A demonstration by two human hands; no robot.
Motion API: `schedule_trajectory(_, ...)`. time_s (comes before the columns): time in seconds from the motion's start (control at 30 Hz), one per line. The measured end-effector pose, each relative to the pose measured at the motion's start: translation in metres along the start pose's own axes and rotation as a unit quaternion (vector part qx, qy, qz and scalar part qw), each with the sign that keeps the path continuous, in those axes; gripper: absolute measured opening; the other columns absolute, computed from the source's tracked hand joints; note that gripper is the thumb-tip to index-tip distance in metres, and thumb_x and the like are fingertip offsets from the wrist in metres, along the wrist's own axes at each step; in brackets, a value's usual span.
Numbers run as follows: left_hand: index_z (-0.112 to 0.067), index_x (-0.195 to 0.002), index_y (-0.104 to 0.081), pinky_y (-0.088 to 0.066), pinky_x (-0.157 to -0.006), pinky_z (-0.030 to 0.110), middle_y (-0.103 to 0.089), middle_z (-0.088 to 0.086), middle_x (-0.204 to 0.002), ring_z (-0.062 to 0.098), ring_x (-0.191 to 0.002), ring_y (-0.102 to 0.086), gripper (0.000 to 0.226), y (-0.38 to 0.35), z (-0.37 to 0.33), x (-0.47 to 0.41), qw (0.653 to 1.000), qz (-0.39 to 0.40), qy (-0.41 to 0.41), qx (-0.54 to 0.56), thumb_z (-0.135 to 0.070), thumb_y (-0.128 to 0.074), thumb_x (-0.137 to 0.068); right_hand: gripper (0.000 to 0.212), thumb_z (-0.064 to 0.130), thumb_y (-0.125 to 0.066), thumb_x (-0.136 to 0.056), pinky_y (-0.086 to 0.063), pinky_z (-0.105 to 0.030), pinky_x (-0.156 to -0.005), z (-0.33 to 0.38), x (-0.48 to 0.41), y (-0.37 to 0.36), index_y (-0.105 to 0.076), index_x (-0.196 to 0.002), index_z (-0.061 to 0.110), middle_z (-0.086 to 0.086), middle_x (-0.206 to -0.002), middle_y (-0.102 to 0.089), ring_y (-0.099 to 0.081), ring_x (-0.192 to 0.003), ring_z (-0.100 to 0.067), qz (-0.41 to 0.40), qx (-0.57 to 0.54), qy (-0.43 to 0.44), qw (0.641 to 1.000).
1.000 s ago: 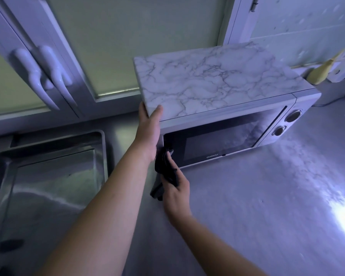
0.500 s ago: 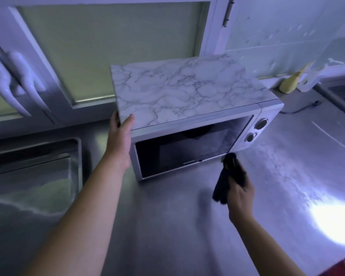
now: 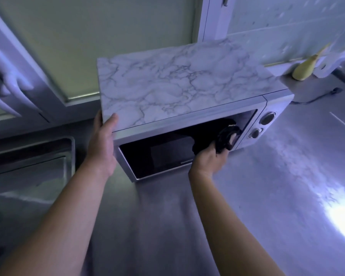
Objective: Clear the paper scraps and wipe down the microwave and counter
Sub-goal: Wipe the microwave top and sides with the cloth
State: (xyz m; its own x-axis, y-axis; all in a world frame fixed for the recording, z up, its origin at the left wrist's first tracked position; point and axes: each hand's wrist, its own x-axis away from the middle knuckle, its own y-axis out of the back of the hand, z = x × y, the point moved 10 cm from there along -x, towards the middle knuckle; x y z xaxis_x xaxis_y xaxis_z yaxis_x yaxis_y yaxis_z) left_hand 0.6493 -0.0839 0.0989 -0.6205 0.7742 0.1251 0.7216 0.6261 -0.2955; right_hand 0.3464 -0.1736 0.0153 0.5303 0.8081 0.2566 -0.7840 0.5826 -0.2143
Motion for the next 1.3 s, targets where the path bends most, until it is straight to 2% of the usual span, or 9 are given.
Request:
schedule_trajectory(0.23,-0.025,-0.139,-0.051,-0.038,-0.114,0.051,-0.065,-0.001,-0.134,0.021,-0.127,-0.059,0.042,0.006,-0.001,-0.001,1.000,-0.015,-0.005,-0.013,-0.024,-0.055,-0.097,0.053,0.004,-0.051,-0.101,-0.029,-0.025,-0.119,-0.041,0.101,-0.021,-0.047,-0.149,0.026,0.014,-0.152,-0.046,-0.042,-0.141,-0.004,0.025,-0.036,-0.084,0.996)
schedule_trajectory(0.37,-0.027,-0.135,-0.054,-0.042,-0.111,0.051,-0.068,-0.002,-0.129,0.020,-0.121,-0.063,0.039,0.006,0.000,0.000,1.000,-0.015,0.000,-0.017,-0.026,-0.057,-0.096,0.045,0.006,-0.054,-0.100,-0.038,-0.040,-0.116,-0.074,0.149,-0.026,-0.055,-0.143,0.015,-0.004,-0.143,-0.059,-0.054,-0.133,-0.020,0.057,-0.034,-0.169,0.983)
schedule_trajectory(0.53,-0.024,-0.141,-0.049,-0.038,-0.114,0.053,-0.064,0.003,-0.134,0.025,-0.127,-0.059,0.056,0.003,-0.002,-0.001,1.000,-0.011,0.008,-0.017,-0.031,-0.062,-0.087,0.039,0.010,-0.053,-0.099,-0.049,-0.039,-0.066,-0.108,0.211,-0.038,-0.053,-0.137,0.001,-0.038,-0.090,-0.063,-0.053,-0.065,-0.029,0.148,-0.010,-0.267,0.952)
schedule_trajectory(0.63,-0.023,-0.140,-0.050,-0.037,-0.114,0.053,-0.065,0.004,-0.134,0.025,-0.127,-0.059,0.056,0.007,-0.003,0.002,0.999,-0.020,0.012,-0.023,-0.032,-0.063,-0.086,0.033,0.011,-0.052,-0.098,-0.048,-0.035,-0.059,-0.107,0.224,-0.032,-0.058,-0.129,0.001,-0.035,-0.071,-0.061,-0.056,-0.059,-0.030,0.207,0.024,-0.272,0.939)
schedule_trajectory(0.77,-0.022,-0.140,-0.050,-0.039,-0.114,0.051,-0.065,0.004,-0.133,0.024,-0.125,-0.060,0.049,0.014,-0.005,0.006,0.999,-0.033,0.013,-0.021,-0.026,-0.061,-0.092,0.014,0.009,-0.054,-0.098,-0.047,-0.025,-0.047,-0.085,0.202,-0.015,-0.061,-0.087,0.003,-0.012,-0.057,-0.066,-0.062,-0.049,-0.020,0.389,0.095,-0.250,0.882)
schedule_trajectory(0.87,-0.023,-0.138,-0.052,-0.043,-0.111,0.051,-0.067,0.002,-0.130,0.022,-0.122,-0.063,0.042,0.013,-0.007,0.007,0.999,-0.027,0.014,-0.020,-0.024,-0.058,-0.097,0.007,0.011,-0.065,-0.088,-0.049,-0.037,-0.067,-0.068,0.146,0.013,-0.071,-0.089,0.015,-0.006,-0.079,-0.073,-0.065,-0.075,-0.024,0.459,0.186,-0.239,0.835)
schedule_trajectory(1.0,-0.027,-0.138,-0.051,-0.043,-0.110,0.050,-0.067,-0.002,-0.131,0.021,-0.123,-0.062,0.042,0.013,-0.008,0.006,1.000,-0.021,0.011,-0.016,-0.026,-0.057,-0.097,0.020,0.012,-0.061,-0.091,-0.057,-0.044,-0.069,-0.038,0.030,0.063,-0.071,-0.108,0.016,-0.010,-0.099,-0.076,-0.071,-0.090,-0.031,0.333,0.200,-0.212,0.897)
schedule_trajectory(1.1,-0.028,-0.138,-0.052,-0.045,-0.109,0.049,-0.068,-0.003,-0.129,0.021,-0.122,-0.063,0.040,0.014,-0.006,0.006,1.000,-0.024,0.010,-0.013,-0.025,-0.056,-0.098,0.017,0.010,-0.054,-0.096,-0.057,-0.040,-0.065,-0.008,-0.037,0.087,-0.064,-0.103,0.021,0.000,-0.080,-0.072,-0.070,-0.070,-0.019,0.204,0.177,-0.149,0.951)
schedule_trajectory(1.3,-0.022,-0.141,-0.050,-0.049,-0.104,0.045,-0.067,0.001,-0.130,0.022,-0.120,-0.064,0.042,0.008,-0.006,0.004,1.000,-0.021,0.006,0.002,-0.022,-0.055,-0.099,0.026,0.002,-0.051,-0.081,-0.044,-0.036,-0.056,-0.005,-0.083,0.058,-0.065,-0.102,0.004,-0.023,-0.075,-0.056,-0.055,-0.062,-0.028,0.135,0.150,-0.077,0.976)
